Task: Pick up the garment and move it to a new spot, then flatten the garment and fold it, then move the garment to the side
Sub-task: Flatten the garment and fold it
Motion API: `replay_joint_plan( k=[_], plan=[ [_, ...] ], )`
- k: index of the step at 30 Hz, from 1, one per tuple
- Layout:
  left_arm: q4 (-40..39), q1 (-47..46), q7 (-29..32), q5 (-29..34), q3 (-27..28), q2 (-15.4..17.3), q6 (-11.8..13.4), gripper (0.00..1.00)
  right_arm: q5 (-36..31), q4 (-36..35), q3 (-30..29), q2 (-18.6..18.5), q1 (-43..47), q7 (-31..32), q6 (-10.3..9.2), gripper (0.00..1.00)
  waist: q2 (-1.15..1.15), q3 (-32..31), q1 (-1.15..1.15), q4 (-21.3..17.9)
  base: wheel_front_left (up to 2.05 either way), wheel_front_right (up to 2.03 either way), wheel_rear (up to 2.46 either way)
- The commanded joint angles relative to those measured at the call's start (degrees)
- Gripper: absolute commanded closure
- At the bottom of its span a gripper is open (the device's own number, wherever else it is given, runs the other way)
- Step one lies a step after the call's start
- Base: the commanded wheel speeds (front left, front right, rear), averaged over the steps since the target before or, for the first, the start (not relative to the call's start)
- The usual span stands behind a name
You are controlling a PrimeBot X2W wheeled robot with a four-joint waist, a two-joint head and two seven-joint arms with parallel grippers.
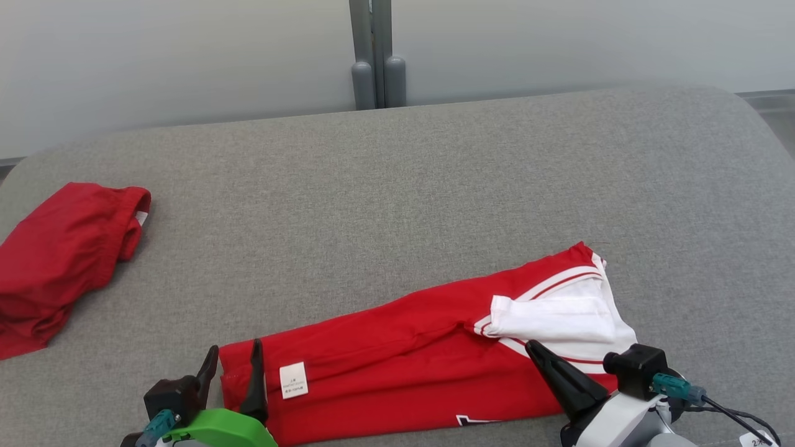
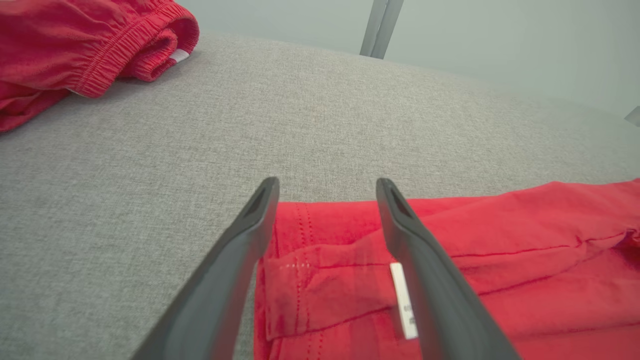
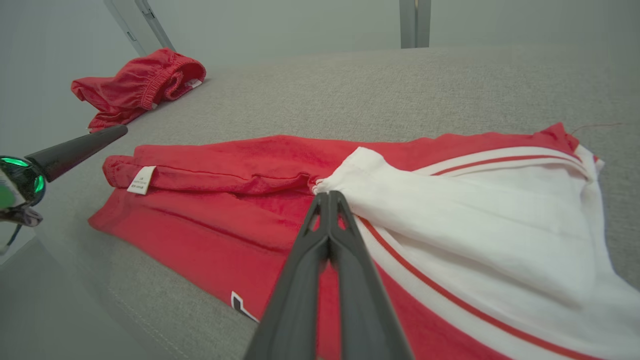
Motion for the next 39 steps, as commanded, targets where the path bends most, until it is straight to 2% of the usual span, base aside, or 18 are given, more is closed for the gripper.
replay_joint_plan(
  k=[1, 2, 3, 4, 13, 25, 36, 37, 39],
  plan=[
    [0.17, 0.53, 0.01, 0.18, -0.02, 0.14, -0.3, 0.0, -0.19, 0.33, -0.16, -0.05, 0.45, -0.15, -0.08, 1.0, 0.0, -0.18, 0.0, 0.06, 0.0, 0.0, 0.0],
    [0.26, 0.6, 0.02, 0.16, -0.11, 0.14, -0.36, 0.0, 0.3, 1.03, 0.09, -0.03, 0.28, -0.14, -0.08, 1.0, 0.0, -0.26, 0.0, 0.17, 0.0, 0.0, 0.0],
    [0.35, 0.7, 0.02, 0.07, -0.22, 0.14, -0.41, 0.0, 0.56, 1.55, 0.06, -0.03, -0.16, -0.15, -0.08, 0.63, 0.0, -0.39, 0.0, 0.3, 0.0, 0.0, 0.0],
    [0.48, 0.85, 0.02, 0.04, -0.41, 0.13, -0.46, 0.0, 0.44, 1.83, -0.24, -0.06, -0.84, -0.15, -0.08, 0.0, 0.0, -0.48, 0.0, 0.45, 0.0, 0.0, 0.0],
    [0.13, 0.88, 0.01, -0.25, -1.22, 0.14, 0.03, 0.0, -1.21, 5.67, -1.26, 0.77, -4.55, -0.15, -0.08, 0.0, 0.0, -0.2, 0.0, 2.06, 0.0, 0.0, 0.0],
    [-0.02, -0.4, 0.01, -0.99, -2.3, 0.13, 0.45, 0.0, 4.18, 17.13, 8.41, -0.28, -15.98, 0.31, -0.08, 0.0, 0.0, 1.31, 0.0, 5.88, 0.0, 0.0, 0.0],
    [-0.38, -0.83, 0.02, -1.55, -2.81, 0.13, 0.67, 0.0, 10.31, 21.93, 18.76, -2.92, -22.78, 3.56, -0.08, 0.0, 0.0, 2.63, 0.0, 7.43, 0.0, 0.0, 0.0],
    [-0.46, -0.95, 0.02, -1.68, -2.84, 0.13, 0.7, 0.0, 10.83, 22.08, 19.73, -3.09, -22.95, 3.62, -0.08, 0.03, 0.0, 2.76, 0.0, 7.46, 0.0, 0.0, 0.0],
    [-0.64, -1.08, 0.01, -1.77, -2.83, 0.13, 0.75, 0.0, 12.04, 21.96, 21.32, -3.28, -23.35, 3.42, -0.08, 0.63, 0.0, 2.95, 0.0, 7.4, 0.0, 0.0, 0.0]
  ],
)
